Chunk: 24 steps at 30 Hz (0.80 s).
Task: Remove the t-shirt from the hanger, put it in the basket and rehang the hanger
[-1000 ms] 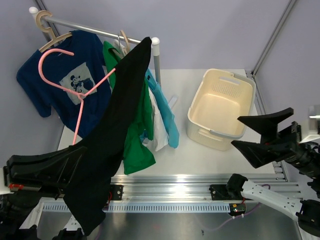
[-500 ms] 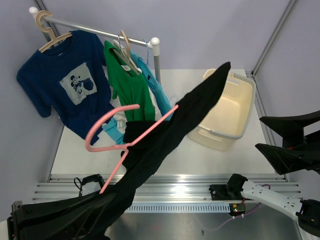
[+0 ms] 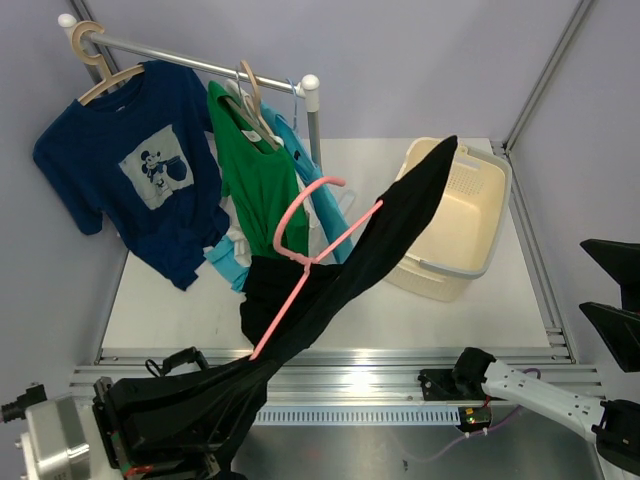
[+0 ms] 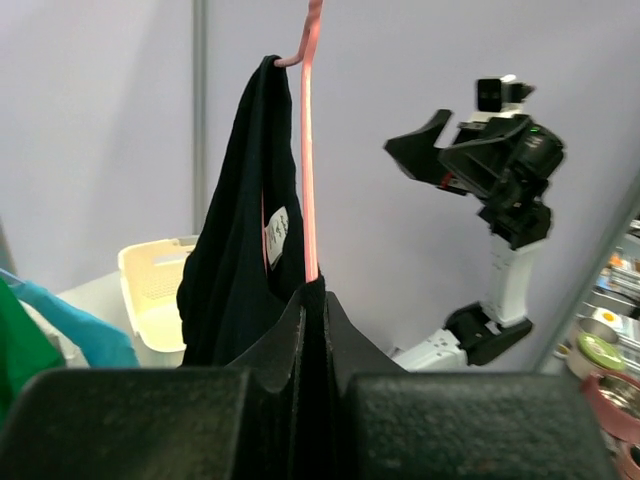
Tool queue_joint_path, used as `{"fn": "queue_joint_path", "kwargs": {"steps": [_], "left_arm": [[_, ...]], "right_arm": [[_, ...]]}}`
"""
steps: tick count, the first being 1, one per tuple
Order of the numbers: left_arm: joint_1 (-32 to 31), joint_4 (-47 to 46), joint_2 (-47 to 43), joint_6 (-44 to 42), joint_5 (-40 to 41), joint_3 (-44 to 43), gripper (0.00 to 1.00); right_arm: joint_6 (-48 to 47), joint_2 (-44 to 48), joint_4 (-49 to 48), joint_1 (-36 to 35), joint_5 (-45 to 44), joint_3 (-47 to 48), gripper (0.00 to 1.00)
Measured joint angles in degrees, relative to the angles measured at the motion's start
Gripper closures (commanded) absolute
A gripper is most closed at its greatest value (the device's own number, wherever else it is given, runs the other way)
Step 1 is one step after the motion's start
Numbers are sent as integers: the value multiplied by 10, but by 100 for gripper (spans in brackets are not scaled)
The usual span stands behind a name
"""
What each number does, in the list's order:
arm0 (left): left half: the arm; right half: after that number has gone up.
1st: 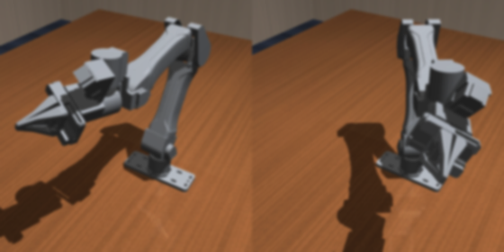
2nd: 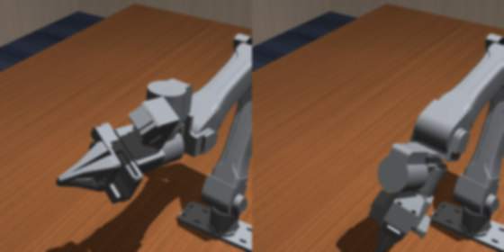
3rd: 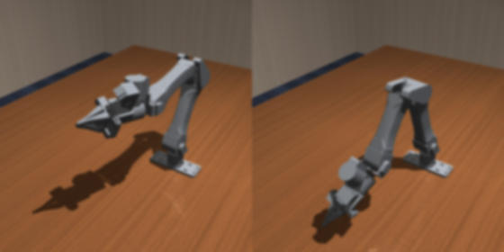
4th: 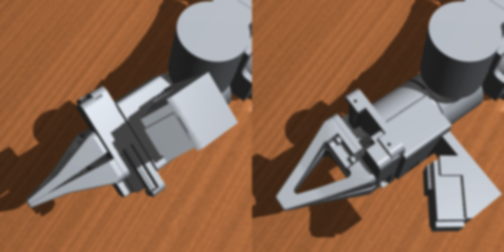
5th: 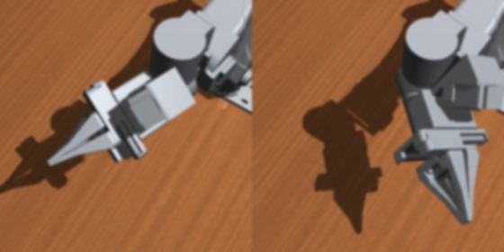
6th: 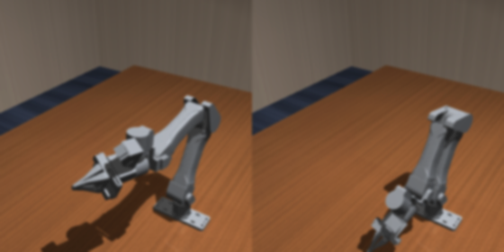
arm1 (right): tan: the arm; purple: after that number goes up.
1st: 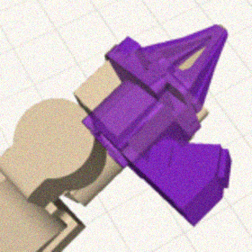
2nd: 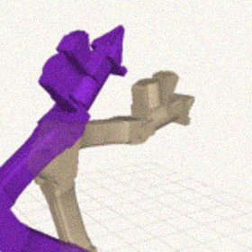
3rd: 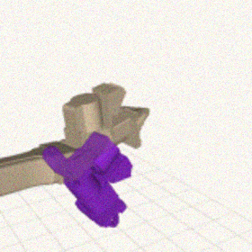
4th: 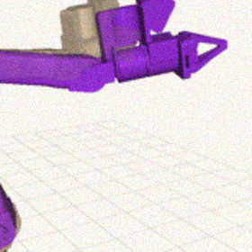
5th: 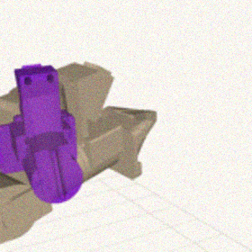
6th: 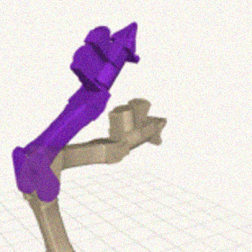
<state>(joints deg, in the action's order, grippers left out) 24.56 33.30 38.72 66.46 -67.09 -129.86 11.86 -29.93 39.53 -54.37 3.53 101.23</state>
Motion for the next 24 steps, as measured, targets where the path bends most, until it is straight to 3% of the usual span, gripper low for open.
{"fn": "queue_joint_path", "kwargs": {"steps": [13,19,24], "left_arm": [[146,1,-48,24,-1,-43,100],[135,-23,-50,33,-28,-105,100],[63,-41,-2,26,-43,-100,100]], "right_arm": [[-2,-137,-17,0,61,56,4],[-3,-126,-24,0,62,5,3],[-18,-91,-24,0,54,-2,3]]}}
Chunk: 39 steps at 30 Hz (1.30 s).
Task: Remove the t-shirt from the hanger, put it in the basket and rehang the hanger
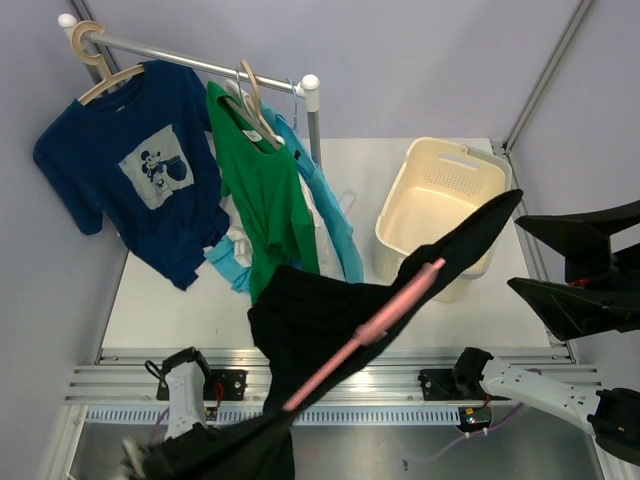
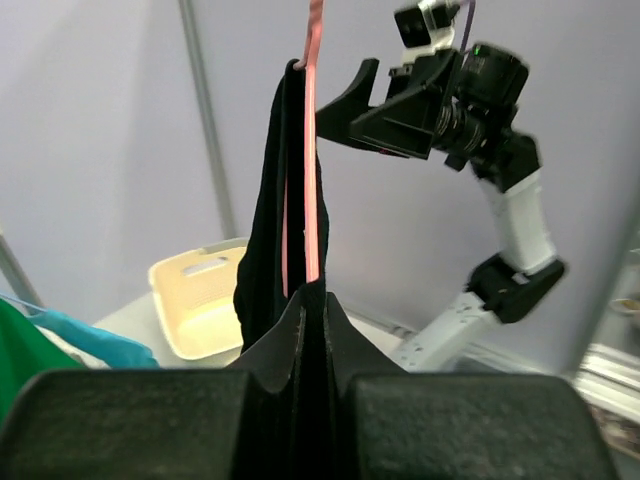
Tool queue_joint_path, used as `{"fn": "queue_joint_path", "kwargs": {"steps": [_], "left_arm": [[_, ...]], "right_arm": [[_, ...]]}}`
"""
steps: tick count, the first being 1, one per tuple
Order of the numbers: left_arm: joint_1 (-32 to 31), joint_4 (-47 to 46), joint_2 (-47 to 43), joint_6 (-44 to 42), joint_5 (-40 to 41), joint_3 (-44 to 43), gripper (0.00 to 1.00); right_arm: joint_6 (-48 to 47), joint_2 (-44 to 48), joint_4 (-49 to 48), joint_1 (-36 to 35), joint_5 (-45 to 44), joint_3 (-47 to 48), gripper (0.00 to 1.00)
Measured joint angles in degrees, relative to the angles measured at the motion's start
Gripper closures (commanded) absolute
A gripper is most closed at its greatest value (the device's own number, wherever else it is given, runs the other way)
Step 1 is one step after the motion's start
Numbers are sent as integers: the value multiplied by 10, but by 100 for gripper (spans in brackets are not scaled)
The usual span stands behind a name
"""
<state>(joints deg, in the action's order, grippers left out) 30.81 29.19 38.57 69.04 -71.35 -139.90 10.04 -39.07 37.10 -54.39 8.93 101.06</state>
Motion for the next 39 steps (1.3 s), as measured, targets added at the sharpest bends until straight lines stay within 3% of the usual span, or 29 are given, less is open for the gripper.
{"fn": "queue_joint_path", "kwargs": {"steps": [5,15,27,39], "left_arm": [[-82,-2,85,-18,2,50,100],[-127,50,277,-58,19,144,100],[-240,149,180,-151,49,264,100],[-332,439,156,-372,224,283,100]], "right_arm": [[-2,0,-1,0,-5,24,3],[-18,0,3,0,-37,-4,2],[-30,-30,-8,0,-40,-19,1],[-19,-116,-50,0,-38,-56,2]]}}
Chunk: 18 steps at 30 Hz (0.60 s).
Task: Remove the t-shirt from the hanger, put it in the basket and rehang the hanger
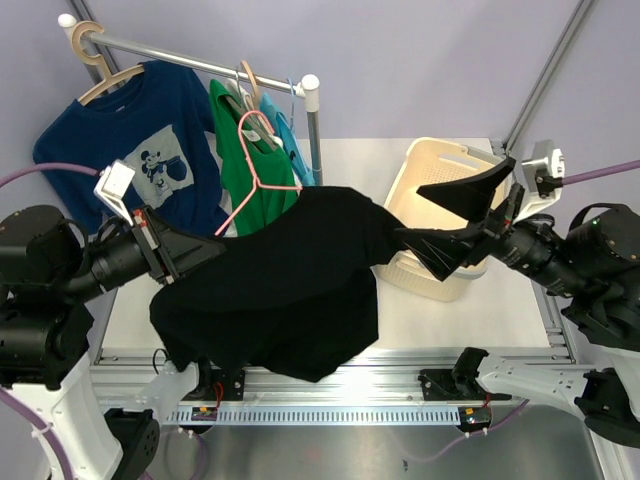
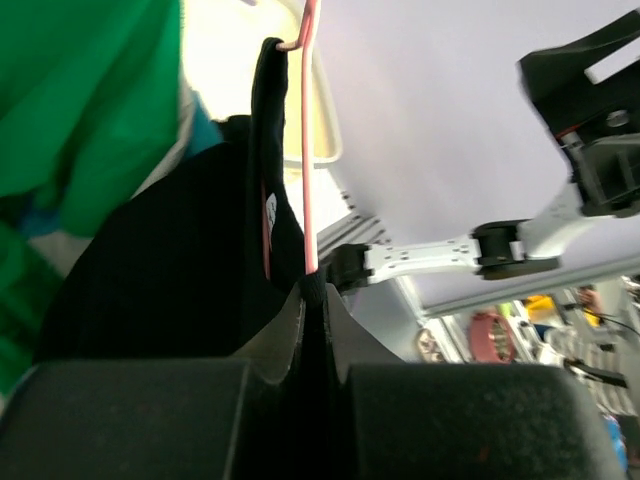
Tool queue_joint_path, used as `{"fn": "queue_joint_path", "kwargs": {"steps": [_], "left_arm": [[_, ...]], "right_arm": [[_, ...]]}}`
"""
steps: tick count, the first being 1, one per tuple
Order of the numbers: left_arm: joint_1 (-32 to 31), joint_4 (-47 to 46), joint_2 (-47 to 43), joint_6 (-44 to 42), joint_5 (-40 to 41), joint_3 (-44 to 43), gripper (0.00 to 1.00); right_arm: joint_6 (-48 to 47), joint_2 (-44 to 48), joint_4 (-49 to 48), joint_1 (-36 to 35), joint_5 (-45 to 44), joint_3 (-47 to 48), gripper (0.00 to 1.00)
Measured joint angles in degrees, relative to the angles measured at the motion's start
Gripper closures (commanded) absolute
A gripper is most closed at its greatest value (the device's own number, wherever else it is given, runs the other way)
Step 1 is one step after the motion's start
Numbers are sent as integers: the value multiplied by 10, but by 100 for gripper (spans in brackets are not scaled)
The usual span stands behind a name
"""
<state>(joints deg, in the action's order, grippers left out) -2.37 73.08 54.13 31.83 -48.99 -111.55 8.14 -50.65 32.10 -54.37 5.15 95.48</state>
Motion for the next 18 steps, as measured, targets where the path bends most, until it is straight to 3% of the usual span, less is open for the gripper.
{"fn": "queue_joint_path", "kwargs": {"steps": [7,18], "left_arm": [[-5,56,-34,-41,78,-2,100],[-7,75,-3,-56,169,-19,100]], "right_arm": [[11,-8,-27,0,1,-9,2],[13,-8,-39,0,-2,-9,2]]}}
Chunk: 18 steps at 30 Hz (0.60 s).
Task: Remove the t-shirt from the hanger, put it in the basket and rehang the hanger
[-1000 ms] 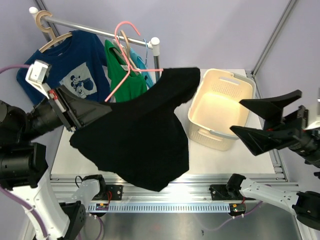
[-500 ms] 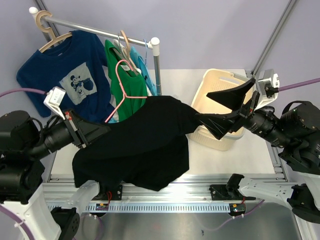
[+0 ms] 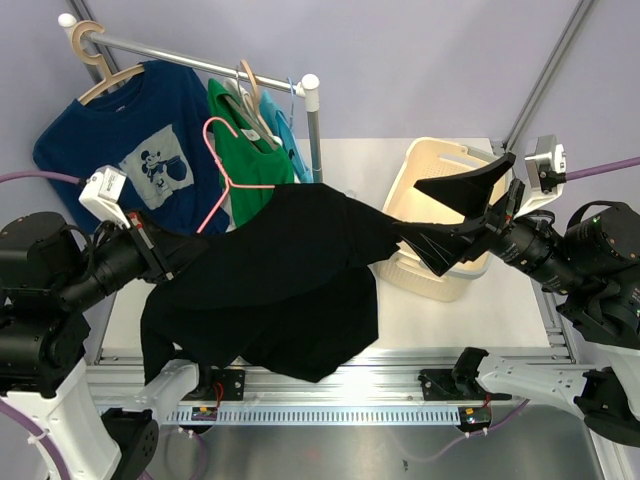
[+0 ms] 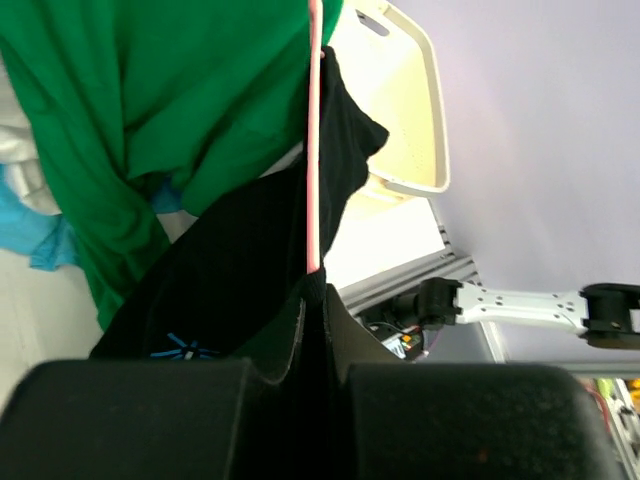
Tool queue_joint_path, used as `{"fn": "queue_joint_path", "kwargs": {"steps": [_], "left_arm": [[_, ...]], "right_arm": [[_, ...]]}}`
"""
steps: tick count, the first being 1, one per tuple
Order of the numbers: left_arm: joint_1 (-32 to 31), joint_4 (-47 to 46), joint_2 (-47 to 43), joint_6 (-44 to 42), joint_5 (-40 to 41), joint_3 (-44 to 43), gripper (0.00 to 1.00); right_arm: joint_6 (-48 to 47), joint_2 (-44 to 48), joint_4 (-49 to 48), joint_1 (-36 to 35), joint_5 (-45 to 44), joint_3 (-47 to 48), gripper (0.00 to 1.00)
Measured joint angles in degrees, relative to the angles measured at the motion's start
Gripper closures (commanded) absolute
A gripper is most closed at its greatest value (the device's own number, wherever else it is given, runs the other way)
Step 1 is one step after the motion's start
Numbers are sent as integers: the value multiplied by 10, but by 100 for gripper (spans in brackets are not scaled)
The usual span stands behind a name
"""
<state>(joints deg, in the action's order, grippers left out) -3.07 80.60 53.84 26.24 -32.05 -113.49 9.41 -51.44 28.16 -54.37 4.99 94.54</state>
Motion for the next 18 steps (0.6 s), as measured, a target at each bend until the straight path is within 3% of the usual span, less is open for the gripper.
{"fn": "queue_joint_path", "kwargs": {"steps": [6,9,18], "left_arm": [[-2,3,-3,-10,47,10,100],[-3,-15,-26,-7,63,74,100],[-2,-96,-136,12,25,178,100]], "right_arm": [[0,-1,0,0,0,0,2],[0,-2,0,0,0,0,2],[-1,-21,-19,0,0,-28,2]]}}
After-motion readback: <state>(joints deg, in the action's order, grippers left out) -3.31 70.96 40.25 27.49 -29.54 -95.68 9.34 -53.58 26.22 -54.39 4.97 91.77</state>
